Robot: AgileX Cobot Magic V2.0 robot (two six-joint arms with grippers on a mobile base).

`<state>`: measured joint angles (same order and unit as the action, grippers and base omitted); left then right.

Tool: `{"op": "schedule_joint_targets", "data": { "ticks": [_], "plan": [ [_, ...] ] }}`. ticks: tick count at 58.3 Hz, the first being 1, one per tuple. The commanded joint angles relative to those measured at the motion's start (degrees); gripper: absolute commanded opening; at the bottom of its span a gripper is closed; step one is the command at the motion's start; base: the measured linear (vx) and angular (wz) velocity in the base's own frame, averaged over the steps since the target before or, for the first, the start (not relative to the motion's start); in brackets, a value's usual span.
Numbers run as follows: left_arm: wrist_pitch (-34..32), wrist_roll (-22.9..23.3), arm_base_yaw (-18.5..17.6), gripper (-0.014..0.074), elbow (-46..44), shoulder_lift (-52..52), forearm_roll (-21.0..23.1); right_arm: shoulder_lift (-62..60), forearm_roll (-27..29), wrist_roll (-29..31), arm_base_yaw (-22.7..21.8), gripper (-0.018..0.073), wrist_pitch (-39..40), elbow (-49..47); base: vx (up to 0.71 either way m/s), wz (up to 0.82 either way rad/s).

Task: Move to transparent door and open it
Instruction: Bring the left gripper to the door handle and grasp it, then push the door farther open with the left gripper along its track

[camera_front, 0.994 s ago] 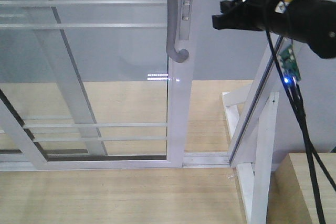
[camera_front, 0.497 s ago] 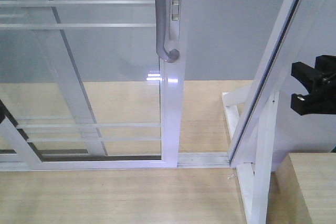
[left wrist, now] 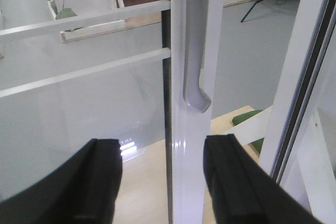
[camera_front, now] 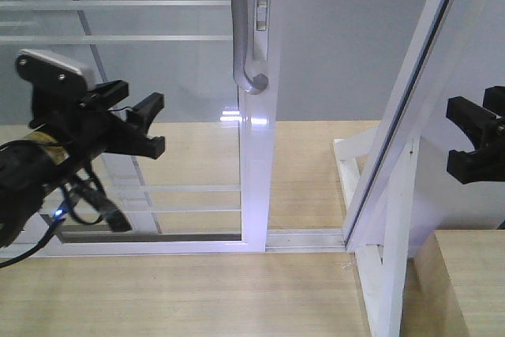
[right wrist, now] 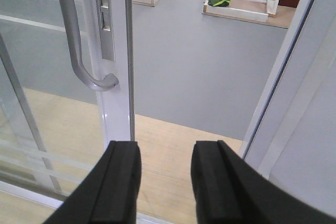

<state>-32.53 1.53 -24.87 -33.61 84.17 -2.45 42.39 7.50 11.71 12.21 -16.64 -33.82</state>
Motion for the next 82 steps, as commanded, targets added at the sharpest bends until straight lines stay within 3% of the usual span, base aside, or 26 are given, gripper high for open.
{"op": "schedule_joint_targets", "data": {
  "ticks": [1, 8, 19, 44, 58, 73, 82],
  "plan": [
    [-8.7, 1.7, -1.0, 0.0526, -7.1, 4.2, 0.1, -0.3, 0.1, 0.1, -0.3, 0.0322, 3.2, -1.6, 0.0, 0.0],
    [-7.8, 5.0, -2.3, 0.0526, -16.4, 11.0, -0.1, -0.3, 0.1, 0.0, -0.3, 0.0322, 1.4, -1.6, 0.0, 0.0],
    [-2.2, 5.1, -3.7, 0.0526, -30.3, 18.6, -1.4, -0.3, 0.1, -0.1, -0.3, 0.0322, -3.7, -1.6, 0.0, 0.0],
    [14.0, 5.0, -3.7, 0.0526, -57.9, 31.6, -0.7, -0.3, -0.1, -0.1, -0.3, 0.0322, -2.8, -1.6, 0.0, 0.0],
    [15.4, 4.9, -3.6, 0.0501, -60.9, 33.5, -0.9, -0.3, -0.4, 0.1, -0.3, 0.0322, -2.8, -1.6, 0.0, 0.0],
    [16.4, 4.9, -0.5, 0.0306, -60.9, 33.4, 1.5, -0.3, -0.5, 0.3, -0.3, 0.0322, -2.7, -1.6, 0.0, 0.0],
    [22.7, 4.4, 1.0, 0.0258, -60.8, 31.6, 2.0, -0.3, -0.8, 0.4, -0.3, 0.0322, -2.3, -1.6, 0.0, 0.0]
  ]
}}
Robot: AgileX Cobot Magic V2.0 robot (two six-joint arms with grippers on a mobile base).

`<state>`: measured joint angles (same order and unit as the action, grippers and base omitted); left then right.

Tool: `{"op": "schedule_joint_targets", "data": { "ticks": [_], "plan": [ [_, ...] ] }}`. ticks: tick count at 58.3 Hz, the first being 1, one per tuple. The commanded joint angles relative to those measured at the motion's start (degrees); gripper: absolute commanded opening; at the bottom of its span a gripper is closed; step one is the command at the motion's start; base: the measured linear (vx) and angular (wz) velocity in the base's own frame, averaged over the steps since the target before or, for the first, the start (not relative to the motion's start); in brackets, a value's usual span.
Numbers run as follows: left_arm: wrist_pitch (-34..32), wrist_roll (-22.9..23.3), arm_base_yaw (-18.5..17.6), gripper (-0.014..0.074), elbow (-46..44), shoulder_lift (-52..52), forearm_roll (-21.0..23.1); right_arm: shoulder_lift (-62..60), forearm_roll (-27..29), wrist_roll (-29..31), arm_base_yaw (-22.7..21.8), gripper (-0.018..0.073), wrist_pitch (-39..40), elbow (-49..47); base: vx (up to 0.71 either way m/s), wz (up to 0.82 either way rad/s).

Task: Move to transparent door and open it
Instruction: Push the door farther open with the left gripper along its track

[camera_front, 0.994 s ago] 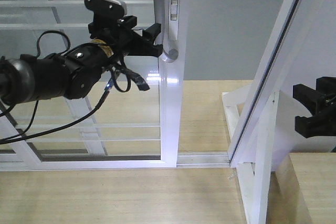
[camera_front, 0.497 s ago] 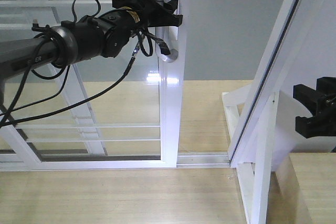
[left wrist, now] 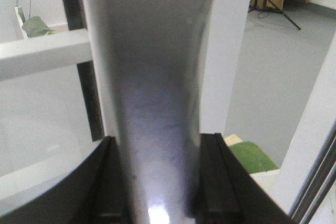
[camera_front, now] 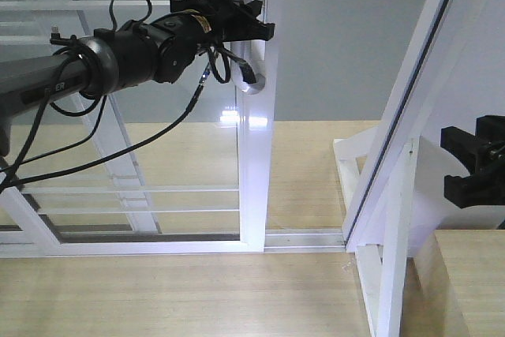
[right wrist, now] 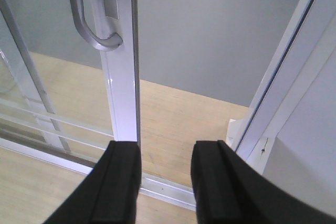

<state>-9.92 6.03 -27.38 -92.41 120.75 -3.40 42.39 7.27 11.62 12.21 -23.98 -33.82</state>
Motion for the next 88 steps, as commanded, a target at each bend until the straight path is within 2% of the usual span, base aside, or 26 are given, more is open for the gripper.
{"op": "schedule_joint_targets", "data": {
  "ticks": [1, 11, 24, 38, 46, 57, 66, 73, 80, 88],
  "plan": [
    [1.0, -0.4, 3.6, 0.0258, -2.0, -5.2, 2.8, -0.3, -0.6, 0.5, -0.3, 0.0322, 5.1, -1.6, 0.0, 0.0],
    [4.5, -3.6, 4.8, 0.0283, -2.0, -6.8, 2.5, -0.3, -3.3, 0.4, -0.3, 0.0322, 5.7, -1.6, 0.0, 0.0],
    [9.6, -7.5, 6.2, 0.0295, -1.9, -8.5, 2.5, -0.3, -3.3, 0.4, -0.3, 0.0322, 5.8, -1.6, 0.0, 0.0],
    [13.3, -7.6, 7.8, 0.0295, -1.8, -10.7, 2.7, -0.3, -3.3, 0.4, -0.3, 0.0322, 5.8, -1.6, 0.0, 0.0],
    [13.3, -7.4, 9.1, 0.0294, 0.4, -12.3, 3.0, -0.3, -3.3, 0.4, -0.3, 0.0322, 5.8, -1.6, 0.0, 0.0],
    [7.1, -6.7, 11.6, 0.0294, 10.1, -18.0, 3.0, -0.3, -3.4, 0.4, -0.3, 0.0322, 5.8, -1.6, 0.0, 0.0],
    [0.5, -3.9, 15.4, 0.0294, 19.1, -21.7, 3.0, -0.3, -3.5, 0.4, -0.3, 0.0322, 5.8, -1.6, 0.0, 0.0],
    [-0.4, -3.0, 18.1, 0.0294, 23.6, -23.5, 3.0, -0.3, -3.5, 0.4, -0.3, 0.0322, 5.8, -1.6, 0.0, 0.0],
    [-1.0, -3.1, 19.5, 0.0294, 27.6, -25.7, 2.9, -0.3, -3.5, 0.4, -0.3, 0.0322, 5.8, -1.6, 0.0, 0.0],
    [-5.0, -3.0, 19.2, 0.0294, 33.4, -30.1, 2.9, -0.3, -3.5, 0.4, -0.3, 0.0322, 5.8, -1.6, 0.0, 0.0]
  ]
}}
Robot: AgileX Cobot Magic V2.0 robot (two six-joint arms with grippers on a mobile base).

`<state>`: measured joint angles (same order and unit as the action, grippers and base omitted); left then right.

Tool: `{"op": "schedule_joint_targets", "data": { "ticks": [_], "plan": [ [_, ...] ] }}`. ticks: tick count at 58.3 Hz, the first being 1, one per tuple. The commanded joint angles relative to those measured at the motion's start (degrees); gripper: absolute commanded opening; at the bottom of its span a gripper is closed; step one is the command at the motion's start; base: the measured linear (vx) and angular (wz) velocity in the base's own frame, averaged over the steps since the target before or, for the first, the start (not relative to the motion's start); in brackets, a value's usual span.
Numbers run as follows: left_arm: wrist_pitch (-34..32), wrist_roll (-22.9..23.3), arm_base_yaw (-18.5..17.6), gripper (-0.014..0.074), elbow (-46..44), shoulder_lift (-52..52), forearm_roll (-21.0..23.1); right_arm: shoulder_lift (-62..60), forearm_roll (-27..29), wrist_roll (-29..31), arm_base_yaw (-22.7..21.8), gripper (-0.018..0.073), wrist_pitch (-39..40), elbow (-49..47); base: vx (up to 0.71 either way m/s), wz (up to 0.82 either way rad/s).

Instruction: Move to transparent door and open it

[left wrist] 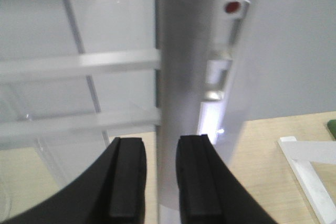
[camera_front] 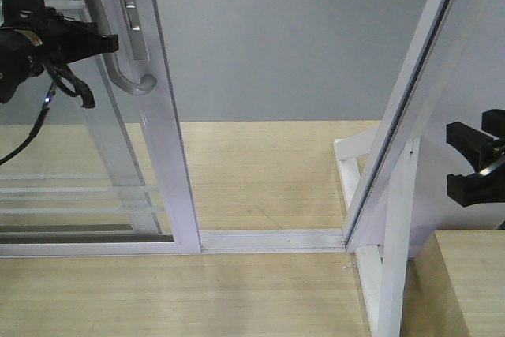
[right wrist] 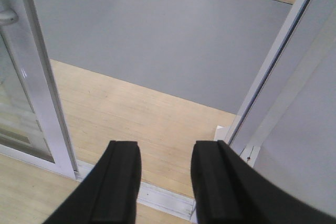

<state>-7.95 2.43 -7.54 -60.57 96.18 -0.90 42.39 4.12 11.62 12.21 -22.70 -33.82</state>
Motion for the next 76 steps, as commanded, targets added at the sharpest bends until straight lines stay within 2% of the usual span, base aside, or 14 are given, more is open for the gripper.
{"op": "schedule_joint_targets", "data": {
  "ticks": [1, 12, 24, 32, 63, 66, 70, 76],
  "plan": [
    [-7.1, 0.6, -0.7, 0.0294, 2.1, -6.3, 0.4, -0.3, -0.3, 0.4, -0.3, 0.0322, 4.5, -1.6, 0.0, 0.0],
    [-7.2, 0.6, -1.1, 0.0294, 11.5, -16.8, 0.3, -0.3, -0.2, 0.4, -0.3, 0.0322, 4.5, -1.6, 0.0, 0.0],
    [-11.3, 0.6, -1.1, 0.0294, 22.7, -31.2, 0.3, -0.3, 0.0, 0.4, -0.3, 0.032, 4.5, -1.6, 0.0, 0.0],
    [-11.3, 0.6, -1.1, 0.0294, 27.2, -37.5, 0.5, -0.3, 0.1, 0.4, -0.3, 0.032, 4.2, -1.6, 0.0, 0.0],
    [-11.5, 0.0, -1.1, 0.0288, 30.6, -39.9, 0.5, -0.3, 0.1, 0.4, -0.3, 0.032, 4.1, -1.6, 0.0, 0.0],
    [-11.5, -0.1, -1.1, 0.027, 31.4, -40.6, 0.3, -0.3, 0.1, 0.4, -0.3, 0.032, 4.1, -1.6, 0.0, 0.0],
    [-12.2, 0.1, -1.1, 0.0195, 33.5, -42.9, 0.3, -0.3, 0.1, 0.4, -0.3, 0.032, 4.1, -1.6, 0.0, 0.0],
    [-13.0, -0.8, -1.0, -0.0003, 36.5, -49.7, 0.5, -0.3, 0.1, 0.4, -0.3, 0.032, 4.1, -1.6, 0.0, 0.0]
  ]
}}
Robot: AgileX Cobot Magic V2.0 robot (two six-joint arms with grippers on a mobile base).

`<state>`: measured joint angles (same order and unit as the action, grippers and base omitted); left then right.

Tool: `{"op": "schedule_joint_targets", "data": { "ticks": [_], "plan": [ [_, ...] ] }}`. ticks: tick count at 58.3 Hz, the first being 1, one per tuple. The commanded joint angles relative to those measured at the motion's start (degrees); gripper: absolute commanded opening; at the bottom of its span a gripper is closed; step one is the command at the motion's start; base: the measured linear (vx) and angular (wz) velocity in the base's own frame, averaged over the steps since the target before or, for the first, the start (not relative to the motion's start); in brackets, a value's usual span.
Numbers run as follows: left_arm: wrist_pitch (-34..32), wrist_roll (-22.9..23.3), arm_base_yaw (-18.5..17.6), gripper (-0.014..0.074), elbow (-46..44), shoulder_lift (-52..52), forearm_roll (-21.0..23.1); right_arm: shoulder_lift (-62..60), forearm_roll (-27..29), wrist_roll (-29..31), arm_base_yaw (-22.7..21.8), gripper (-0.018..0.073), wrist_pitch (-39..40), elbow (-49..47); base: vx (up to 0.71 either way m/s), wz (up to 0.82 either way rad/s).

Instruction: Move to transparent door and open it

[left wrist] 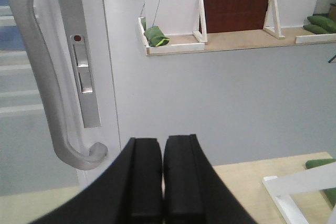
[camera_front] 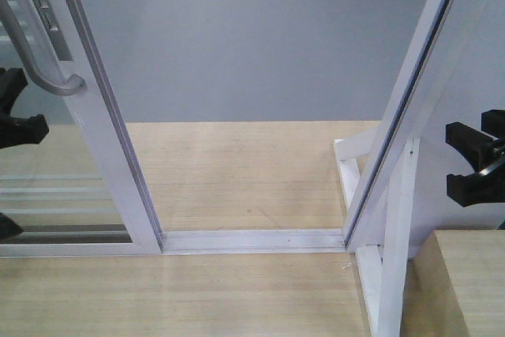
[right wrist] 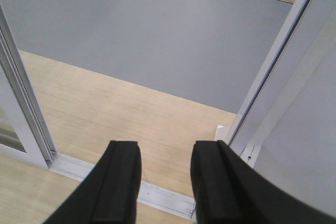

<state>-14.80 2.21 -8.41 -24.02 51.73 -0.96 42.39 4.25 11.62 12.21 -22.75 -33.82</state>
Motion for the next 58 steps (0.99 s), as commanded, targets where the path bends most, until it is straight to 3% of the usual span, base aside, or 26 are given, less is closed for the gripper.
{"op": "schedule_joint_targets", "data": {
  "ticks": [1, 8, 13, 21, 25, 31, 36, 42, 48, 58],
  "plan": [
    [-6.1, -1.4, 0.0, -0.0009, 0.5, -7.0, 0.6, -0.3, 0.0, 0.4, -0.3, 0.032, 4.2, -1.6, 0.0, 0.0],
    [-4.5, -5.4, 3.1, -0.0008, 3.8, -17.9, 2.5, -0.3, 0.0, 0.4, -0.3, 0.032, 4.2, -1.6, 0.0, 0.0],
    [-3.5, -5.3, 7.0, -0.0007, 6.6, -24.9, 5.2, -0.3, 0.0, 0.4, -0.3, 0.032, 4.2, -1.6, 0.0, 0.0],
    [3.9, -5.1, 10.8, -0.0007, 11.9, -36.2, 4.4, -0.3, 0.0, 0.4, -0.3, 0.032, 4.2, -1.6, 0.0, 0.0],
    [10.1, -5.1, 11.2, -0.0007, 14.1, -41.0, 4.0, -0.3, 0.0, 0.4, -0.3, 0.032, 4.2, -1.6, 0.0, 0.0],
    [15.8, -4.6, 11.3, -0.0007, 17.7, -47.7, 0.0, -0.3, 0.0, 0.4, -0.3, 0.032, 4.2, -1.6, 0.0, 0.0],
    [14.8, -4.6, 11.2, -0.0007, 21.7, -52.8, 0.3, -0.3, 0.0, 0.4, -0.3, 0.032, 4.2, -1.6, 0.0, 0.0],
    [8.2, -4.6, 11.2, -0.0007, 27.8, -52.6, 0.6, -0.3, 0.0, 0.4, -0.3, 0.032, 3.7, -1.6, 0.0, 0.0],
    [14.8, -4.6, 11.2, -0.0006, 27.1, -52.6, 0.6, -0.3, 0.1, 0.4, -0.3, 0.032, 3.8, -1.6, 0.0, 0.0],
    [15.5, -4.7, 11.2, -0.0006, 26.9, -52.6, 0.6, -0.3, 0.3, 0.4, -0.3, 0.032, 3.9, -1.6, 0.0, 0.0]
  ]
}}
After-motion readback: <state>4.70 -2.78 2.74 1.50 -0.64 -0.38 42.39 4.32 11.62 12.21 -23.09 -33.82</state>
